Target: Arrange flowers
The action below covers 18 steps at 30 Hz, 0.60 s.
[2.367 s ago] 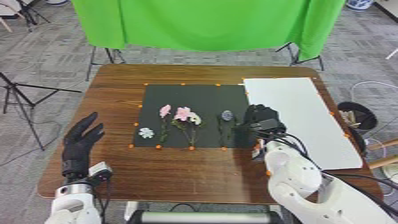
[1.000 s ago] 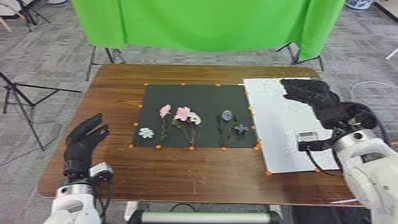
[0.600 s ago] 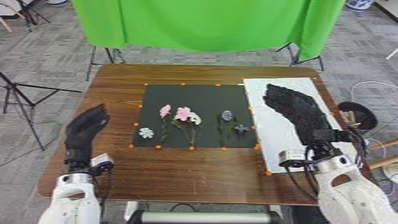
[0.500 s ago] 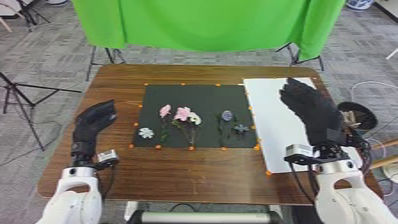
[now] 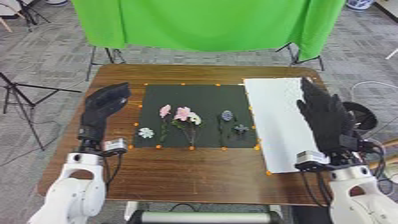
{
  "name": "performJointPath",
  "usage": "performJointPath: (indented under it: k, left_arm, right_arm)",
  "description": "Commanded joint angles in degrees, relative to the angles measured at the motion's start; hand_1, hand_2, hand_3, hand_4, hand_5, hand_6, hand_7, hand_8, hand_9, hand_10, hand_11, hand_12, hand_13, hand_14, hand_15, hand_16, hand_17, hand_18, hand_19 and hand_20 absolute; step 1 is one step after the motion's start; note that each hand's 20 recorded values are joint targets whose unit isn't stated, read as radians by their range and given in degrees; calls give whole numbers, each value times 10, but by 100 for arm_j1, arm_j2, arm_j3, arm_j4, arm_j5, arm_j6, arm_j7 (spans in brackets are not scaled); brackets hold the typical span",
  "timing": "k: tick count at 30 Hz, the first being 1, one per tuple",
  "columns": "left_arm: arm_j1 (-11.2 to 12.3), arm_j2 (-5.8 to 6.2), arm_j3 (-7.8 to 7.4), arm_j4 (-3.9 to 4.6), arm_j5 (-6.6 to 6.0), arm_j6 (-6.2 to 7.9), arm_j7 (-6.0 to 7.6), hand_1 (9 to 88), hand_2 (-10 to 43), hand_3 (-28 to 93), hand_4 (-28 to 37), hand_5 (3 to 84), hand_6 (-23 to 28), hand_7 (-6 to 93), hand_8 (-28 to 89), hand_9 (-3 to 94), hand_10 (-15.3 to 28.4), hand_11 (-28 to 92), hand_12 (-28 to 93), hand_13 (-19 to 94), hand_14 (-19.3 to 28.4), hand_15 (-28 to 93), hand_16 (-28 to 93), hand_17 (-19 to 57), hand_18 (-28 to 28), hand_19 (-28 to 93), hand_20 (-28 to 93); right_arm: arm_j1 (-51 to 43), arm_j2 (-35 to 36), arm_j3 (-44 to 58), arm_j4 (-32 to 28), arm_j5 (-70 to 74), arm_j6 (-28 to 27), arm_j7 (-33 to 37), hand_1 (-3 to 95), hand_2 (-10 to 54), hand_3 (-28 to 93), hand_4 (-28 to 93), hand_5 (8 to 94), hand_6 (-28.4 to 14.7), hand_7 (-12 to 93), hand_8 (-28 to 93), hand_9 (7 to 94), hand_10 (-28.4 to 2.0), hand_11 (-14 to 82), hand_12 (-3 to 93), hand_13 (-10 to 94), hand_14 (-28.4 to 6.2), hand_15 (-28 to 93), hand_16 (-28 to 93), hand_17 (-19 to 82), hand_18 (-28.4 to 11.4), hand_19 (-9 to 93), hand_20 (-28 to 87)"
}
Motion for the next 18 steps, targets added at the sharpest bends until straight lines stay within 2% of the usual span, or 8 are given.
performJointPath:
  k: [1, 2, 4, 6, 9, 12, 16, 18]
  left_arm:
    - [306, -82, -57, 1, -215, 129, -29, 417, -47, 671, -142, 500, 1, 212, -90, 449, 122, 254, 133, 388, 151, 221, -18, 129, 120, 172, 208]
    - [297, -92, -47, 0, -194, 122, -24, 416, -47, 672, -143, 500, 1, 212, -89, 449, 122, 254, 133, 388, 150, 220, -17, 128, 120, 171, 208]
    - [270, -87, -29, 5, -233, 95, -8, 416, -47, 671, -144, 501, 1, 211, -89, 449, 122, 254, 134, 388, 150, 218, -15, 128, 120, 168, 207]
    - [275, -80, -45, 23, -246, 80, 1, 417, -45, 670, -144, 501, 1, 210, -89, 449, 122, 253, 134, 389, 149, 216, -14, 129, 120, 165, 206]
    - [376, -145, -124, -23, -271, 155, 0, 418, -45, 670, -144, 502, 2, 209, -88, 451, 123, 254, 134, 389, 150, 214, -13, 130, 118, 155, 202]
    - [374, -99, -90, 0, -454, 184, 4, 418, -45, 670, -144, 503, 4, 209, -88, 451, 123, 254, 134, 390, 151, 215, -12, 130, 117, 152, 202]
    - [391, -185, -103, -2, -307, 103, -29, 417, -45, 670, -145, 503, 4, 208, -87, 452, 123, 255, 134, 389, 152, 215, -11, 128, 117, 151, 204]
    - [354, -184, -62, 22, -326, 141, -18, 417, -45, 671, -144, 503, 3, 208, -87, 452, 123, 255, 134, 390, 152, 216, -11, 127, 118, 151, 204]
  right_arm:
    - [-275, -16, 118, -37, 340, -107, -89, -26, -19, 624, -281, 496, -67, 27, -64, 203, -81, -40, 106, 46, -126, -251, 386, -73, -92, 5, 169]
    - [-318, -17, 105, -40, 501, -37, -159, -26, -23, 641, -278, 511, -55, 37, -65, 219, -78, -33, 104, 63, -127, -241, 386, -60, -98, 10, 170]
    - [-392, -26, 2, -76, 876, 264, -358, -26, -28, 678, -269, 528, -34, 58, -71, 231, -76, -20, 86, 92, -133, -202, 357, -16, -112, 12, 172]
    - [-435, -48, -30, -70, 1201, 232, -392, -26, -31, 701, -261, 557, -29, 76, -74, 243, -73, -13, 82, 126, -134, -168, 341, 16, -123, 15, 179]
    - [-339, 5, -144, -11, 1470, 220, -377, -26, -34, 714, -250, 536, -13, 82, -79, 266, -74, -2, 74, 156, -134, -113, 290, 42, -129, 10, 192]
    - [-243, 11, -119, 27, 1336, -18, -325, -26, -32, 721, -242, 490, 0, 79, -79, 301, -84, 13, 74, 179, -137, -82, 267, 59, -135, 13, 198]
    - [-301, 30, -76, 21, 1349, -225, -136, -26, -23, 729, -227, 486, 1, 84, -79, 349, -106, 32, 80, 225, -151, -16, 229, 85, -143, 14, 210]
    - [-274, 28, -114, 32, 1352, -211, -113, -25, -22, 731, -218, 488, -1, 87, -79, 355, -113, 33, 86, 233, -153, 7, 218, 87, -148, 19, 213]
